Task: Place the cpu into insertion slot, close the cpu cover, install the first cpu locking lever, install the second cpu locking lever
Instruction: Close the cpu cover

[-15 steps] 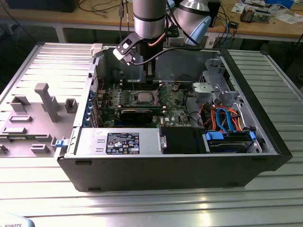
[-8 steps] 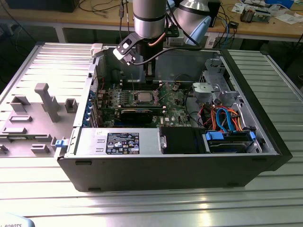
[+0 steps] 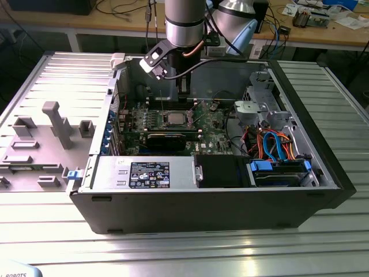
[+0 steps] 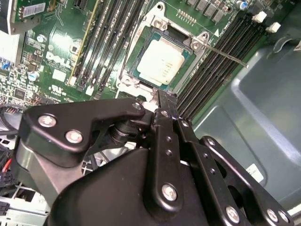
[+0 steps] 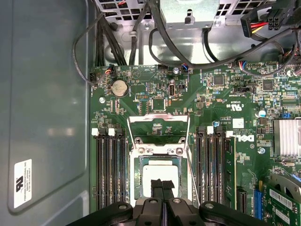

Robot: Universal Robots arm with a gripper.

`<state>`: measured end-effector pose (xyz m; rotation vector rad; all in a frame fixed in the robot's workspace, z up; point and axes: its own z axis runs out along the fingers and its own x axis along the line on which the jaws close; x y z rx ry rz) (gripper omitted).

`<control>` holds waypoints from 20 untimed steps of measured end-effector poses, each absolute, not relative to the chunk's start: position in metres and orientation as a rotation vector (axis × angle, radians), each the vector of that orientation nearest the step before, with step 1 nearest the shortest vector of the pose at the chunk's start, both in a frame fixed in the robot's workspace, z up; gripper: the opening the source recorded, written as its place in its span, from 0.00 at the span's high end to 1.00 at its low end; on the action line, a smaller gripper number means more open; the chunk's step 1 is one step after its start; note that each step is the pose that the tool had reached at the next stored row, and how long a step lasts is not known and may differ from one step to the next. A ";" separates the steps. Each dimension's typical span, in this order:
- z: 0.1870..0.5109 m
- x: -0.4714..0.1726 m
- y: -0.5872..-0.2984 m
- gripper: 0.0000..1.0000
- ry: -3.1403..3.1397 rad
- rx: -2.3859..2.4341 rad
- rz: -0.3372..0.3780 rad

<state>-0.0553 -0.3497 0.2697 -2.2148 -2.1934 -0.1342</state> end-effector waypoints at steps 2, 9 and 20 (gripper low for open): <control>0.273 -0.055 -0.350 0.89 -2.194 -2.215 -0.134; 0.281 -0.055 -0.350 0.89 -2.194 -2.215 -0.134; 0.281 -0.052 -0.350 0.89 -2.194 -2.215 -0.134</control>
